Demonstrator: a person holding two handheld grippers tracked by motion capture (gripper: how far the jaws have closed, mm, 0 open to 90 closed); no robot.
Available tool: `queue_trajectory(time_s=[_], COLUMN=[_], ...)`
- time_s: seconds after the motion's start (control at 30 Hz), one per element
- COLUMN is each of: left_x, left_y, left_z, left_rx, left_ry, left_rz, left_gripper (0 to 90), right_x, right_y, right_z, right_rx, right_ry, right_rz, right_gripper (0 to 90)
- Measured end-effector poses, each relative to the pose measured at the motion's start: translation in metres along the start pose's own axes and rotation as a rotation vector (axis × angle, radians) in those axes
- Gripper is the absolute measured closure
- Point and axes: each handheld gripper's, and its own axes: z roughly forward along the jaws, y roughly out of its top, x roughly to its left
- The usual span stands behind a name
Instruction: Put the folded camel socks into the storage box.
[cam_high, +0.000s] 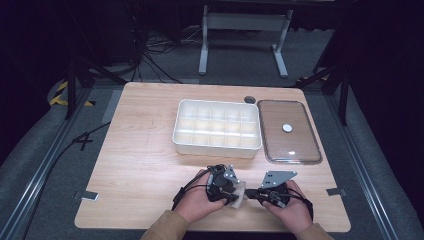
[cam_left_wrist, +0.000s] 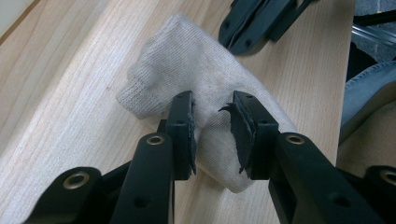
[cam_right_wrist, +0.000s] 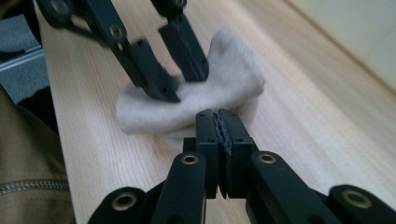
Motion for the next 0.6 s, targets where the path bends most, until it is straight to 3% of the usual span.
queue_trajectory(time_s=[0.17, 0.3, 0.6], left_x=[0.000, -0.002, -0.001], left_y=[0.000, 0.001, -0.002], left_z=[0.000, 0.001, -0.003], left_rx=[0.000, -0.004, -0.023], left_ry=[0.004, 0.007, -0.018], left_rz=[0.001, -0.005, -0.017], left_gripper=[69.5, 69.0, 64.6], right_x=[0.005, 0.009, 0.001], right_y=[0.009, 0.013, 0.005], right_z=[-0.007, 0.001, 0.009], right_rx=[-0.065, -0.103, -0.067], right_ry=[-0.001, 0.000, -0.003], right_rz=[-0.006, -0.015, 0.010], right_gripper=[88.5, 84.6, 84.5])
